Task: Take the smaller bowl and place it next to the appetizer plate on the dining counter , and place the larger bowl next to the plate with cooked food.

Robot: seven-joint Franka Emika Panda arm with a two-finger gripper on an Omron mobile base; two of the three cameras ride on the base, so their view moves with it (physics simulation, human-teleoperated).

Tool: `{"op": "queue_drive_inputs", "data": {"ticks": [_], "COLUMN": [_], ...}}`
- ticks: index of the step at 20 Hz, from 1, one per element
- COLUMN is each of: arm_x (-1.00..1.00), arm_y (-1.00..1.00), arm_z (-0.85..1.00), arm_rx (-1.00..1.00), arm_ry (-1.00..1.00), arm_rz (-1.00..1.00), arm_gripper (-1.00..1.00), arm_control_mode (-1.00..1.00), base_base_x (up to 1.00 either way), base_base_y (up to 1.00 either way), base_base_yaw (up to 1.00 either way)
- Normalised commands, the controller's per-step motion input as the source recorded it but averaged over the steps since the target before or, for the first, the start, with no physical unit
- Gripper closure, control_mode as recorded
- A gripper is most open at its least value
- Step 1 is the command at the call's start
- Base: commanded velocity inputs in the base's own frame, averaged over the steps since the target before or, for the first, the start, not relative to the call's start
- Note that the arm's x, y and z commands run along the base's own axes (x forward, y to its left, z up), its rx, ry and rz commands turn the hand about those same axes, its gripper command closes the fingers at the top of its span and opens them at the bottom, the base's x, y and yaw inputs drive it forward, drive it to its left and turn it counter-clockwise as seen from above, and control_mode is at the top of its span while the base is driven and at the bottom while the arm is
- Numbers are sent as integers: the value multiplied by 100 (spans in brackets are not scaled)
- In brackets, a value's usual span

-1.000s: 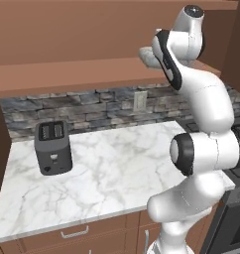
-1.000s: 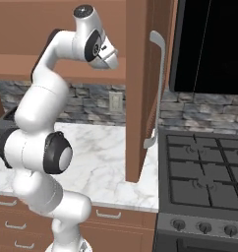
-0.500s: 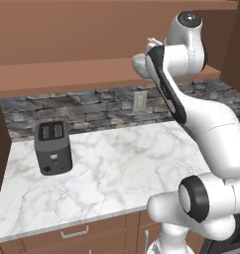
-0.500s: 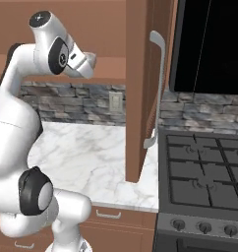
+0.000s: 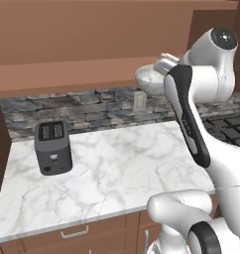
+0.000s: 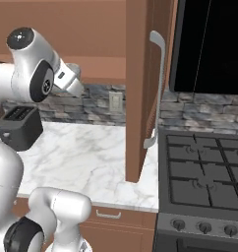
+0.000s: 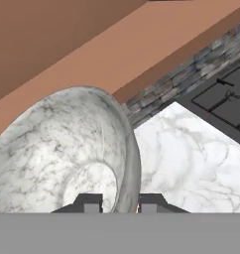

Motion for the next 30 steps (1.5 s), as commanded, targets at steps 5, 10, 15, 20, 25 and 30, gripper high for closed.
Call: {"op": "queue_drive_inputs", "data": {"ticks": [5, 10, 15, 20, 25, 30], "arm_x": [-95, -88, -73, 0, 0, 0], "arm_y": [0, 0, 0, 0, 0, 0], "arm_z": [0, 0, -3, 0, 0, 0], "arm_rx": [-2, -10, -10, 0, 0, 0], "arm_ry": [-3, -5, -11, 0, 0, 0], "arm_rz": [5, 0, 0, 0, 0, 0], "arm_gripper": [100, 100, 100, 100, 100, 100], "arm_control_mode": [-100, -100, 100, 100, 100, 100], "base_base_x": [0, 0, -20, -100, -100, -100], "base_base_y": [0, 0, 0, -9, -10, 0], "base_base_yaw": [0, 0, 0, 2, 13, 21]}}
